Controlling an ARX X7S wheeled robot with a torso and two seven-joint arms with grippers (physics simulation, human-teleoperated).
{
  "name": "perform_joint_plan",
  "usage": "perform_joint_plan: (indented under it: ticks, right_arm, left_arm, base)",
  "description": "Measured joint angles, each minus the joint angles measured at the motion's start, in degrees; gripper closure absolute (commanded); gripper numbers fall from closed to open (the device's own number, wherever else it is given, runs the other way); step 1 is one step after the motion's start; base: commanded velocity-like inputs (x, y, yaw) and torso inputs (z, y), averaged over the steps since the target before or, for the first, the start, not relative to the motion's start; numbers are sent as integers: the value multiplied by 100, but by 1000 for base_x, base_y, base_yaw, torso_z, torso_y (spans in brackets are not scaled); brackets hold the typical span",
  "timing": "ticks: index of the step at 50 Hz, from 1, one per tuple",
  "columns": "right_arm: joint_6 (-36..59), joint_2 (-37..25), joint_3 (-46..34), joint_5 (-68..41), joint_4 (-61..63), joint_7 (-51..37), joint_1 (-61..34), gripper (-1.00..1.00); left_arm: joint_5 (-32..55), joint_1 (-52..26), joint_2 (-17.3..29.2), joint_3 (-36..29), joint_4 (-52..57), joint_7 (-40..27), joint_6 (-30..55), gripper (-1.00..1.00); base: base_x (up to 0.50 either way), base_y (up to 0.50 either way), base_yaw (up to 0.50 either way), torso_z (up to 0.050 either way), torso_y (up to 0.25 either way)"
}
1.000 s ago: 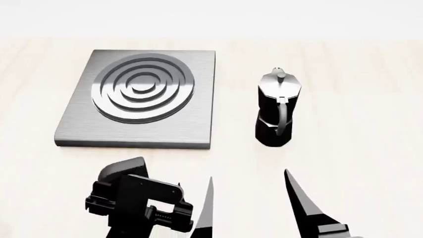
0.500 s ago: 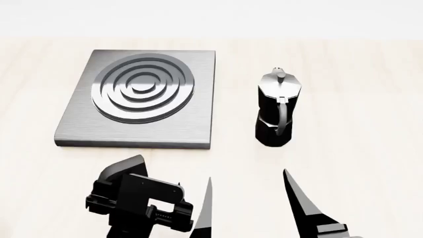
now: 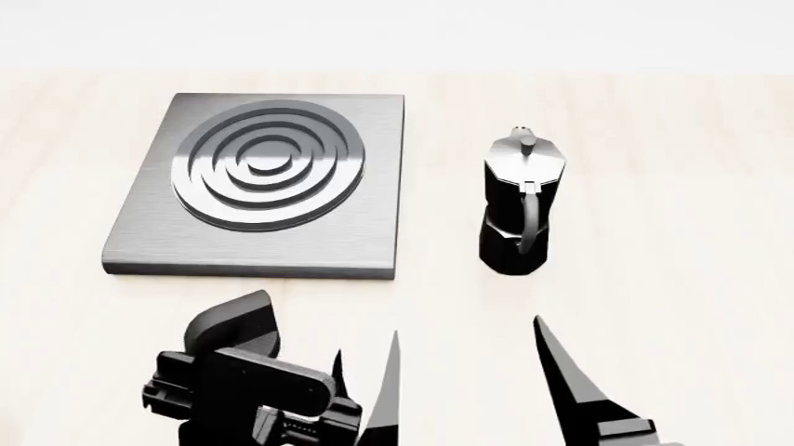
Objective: Turn on the stove.
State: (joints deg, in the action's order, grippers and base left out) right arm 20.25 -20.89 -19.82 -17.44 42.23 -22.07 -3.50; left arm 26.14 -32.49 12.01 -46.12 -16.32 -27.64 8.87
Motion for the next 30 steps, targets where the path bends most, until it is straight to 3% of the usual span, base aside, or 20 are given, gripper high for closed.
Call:
perform_joint_plan:
  ticks: [30]
  right_arm:
    - [44, -54, -24, -40, 98, -94, -7, -100]
  left_arm:
    - [616, 1035, 1485, 424, 3880, -1102, 610, -100]
  base:
    - [0, 0, 0, 0, 0]
